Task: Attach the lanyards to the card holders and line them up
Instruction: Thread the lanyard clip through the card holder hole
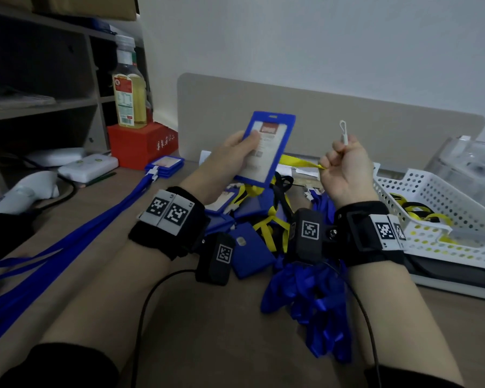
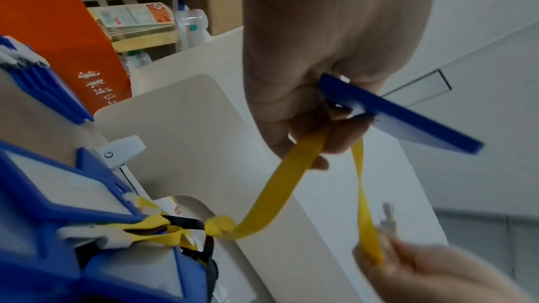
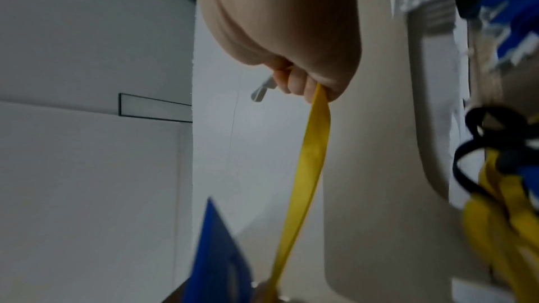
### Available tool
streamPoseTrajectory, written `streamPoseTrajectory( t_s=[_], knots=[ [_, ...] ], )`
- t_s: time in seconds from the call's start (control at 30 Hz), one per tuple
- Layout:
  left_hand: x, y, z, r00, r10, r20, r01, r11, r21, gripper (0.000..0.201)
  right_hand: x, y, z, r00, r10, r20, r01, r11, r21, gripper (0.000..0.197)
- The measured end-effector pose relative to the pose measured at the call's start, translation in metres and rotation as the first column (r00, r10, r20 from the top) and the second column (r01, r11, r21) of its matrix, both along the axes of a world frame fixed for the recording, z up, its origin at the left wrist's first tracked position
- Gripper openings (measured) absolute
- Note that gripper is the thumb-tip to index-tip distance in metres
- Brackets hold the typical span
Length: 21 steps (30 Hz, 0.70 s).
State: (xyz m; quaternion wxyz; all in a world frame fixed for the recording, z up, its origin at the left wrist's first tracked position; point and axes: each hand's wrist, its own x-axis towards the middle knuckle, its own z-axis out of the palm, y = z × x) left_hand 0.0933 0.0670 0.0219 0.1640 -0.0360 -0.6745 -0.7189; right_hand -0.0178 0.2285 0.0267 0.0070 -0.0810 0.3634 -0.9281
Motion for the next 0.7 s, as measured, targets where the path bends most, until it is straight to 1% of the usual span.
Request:
streamPoseTrajectory(
  t_s=[0.07, 0.1, 0.17, 0.2, 0.27, 0.33, 0.4, 0.43, 0.47, 0.5, 0.53, 0.57, 0.63, 0.7],
  knots=[
    [0.000, -0.006, 0.004, 0.999, 0.029, -0.023, -0.026, 0.992, 0.126, 0.020, -0.005, 0.005, -0.003, 0.996, -0.091, -0.019, 0.093, 0.984, 0.152, 0.031],
    [0.000, -0.009, 0.006, 0.999, 0.031, -0.033, -0.025, 0.984, 0.177, 0.020, -0.006, 0.005, -0.005, 0.996, -0.091, -0.013, 0.092, 0.972, 0.217, 0.028],
    [0.002, -0.010, 0.008, 0.999, 0.018, -0.045, -0.007, 0.975, 0.223, 0.020, -0.002, 0.002, -0.007, 1.000, -0.011, 0.013, 0.006, 0.939, 0.343, 0.020],
    [0.002, -0.009, 0.008, 0.999, 0.011, -0.042, -0.001, 0.974, 0.228, 0.021, 0.002, -0.001, -0.008, 0.998, 0.052, 0.017, -0.055, 0.906, 0.419, 0.023],
    [0.003, -0.006, 0.008, 0.999, 0.008, -0.033, 0.000, 0.972, 0.237, 0.021, 0.012, -0.008, -0.009, 0.981, 0.193, -0.017, -0.150, 0.809, 0.569, 0.034],
    [0.002, -0.005, 0.009, 0.999, 0.007, -0.043, 0.005, 0.962, 0.273, 0.021, 0.023, -0.017, -0.009, 0.937, 0.349, -0.027, -0.237, 0.690, 0.684, 0.041],
    [0.002, -0.006, 0.010, 0.998, 0.016, -0.054, 0.002, 0.947, 0.321, 0.021, 0.029, -0.028, -0.013, 0.867, 0.498, 0.000, -0.337, 0.586, 0.737, 0.051],
    [0.002, -0.006, 0.011, 0.998, 0.019, -0.057, 0.002, 0.937, 0.349, 0.021, 0.031, -0.032, -0.017, 0.836, 0.549, -0.011, -0.339, 0.532, 0.776, 0.056],
    [0.002, -0.007, 0.011, 0.998, 0.019, -0.060, 0.005, 0.926, 0.377, 0.021, 0.033, -0.035, -0.021, 0.794, 0.608, -0.030, -0.327, 0.468, 0.821, 0.054],
    [0.002, -0.008, 0.012, 0.998, 0.017, -0.064, 0.010, 0.916, 0.400, 0.021, 0.036, -0.037, -0.024, 0.751, 0.659, -0.043, -0.304, 0.403, 0.863, 0.045],
    [0.002, -0.008, 0.012, 0.998, 0.016, -0.066, 0.013, 0.911, 0.412, 0.020, 0.039, -0.040, -0.027, 0.707, 0.707, -0.030, -0.316, 0.353, 0.881, 0.034],
    [0.002, -0.008, 0.012, 0.998, 0.013, -0.066, 0.015, 0.911, 0.412, 0.020, 0.043, -0.041, -0.029, 0.670, 0.742, -0.005, -0.332, 0.306, 0.892, 0.029],
    [0.002, -0.008, 0.012, 0.998, 0.008, -0.057, 0.015, 0.919, 0.395, 0.022, 0.049, -0.043, -0.031, 0.626, 0.779, 0.037, -0.348, 0.236, 0.907, 0.028],
    [0.002, -0.008, 0.011, 0.999, 0.006, -0.048, 0.012, 0.925, 0.379, 0.025, 0.051, -0.047, -0.032, 0.608, 0.792, 0.058, -0.353, 0.205, 0.913, 0.021]
  ],
)
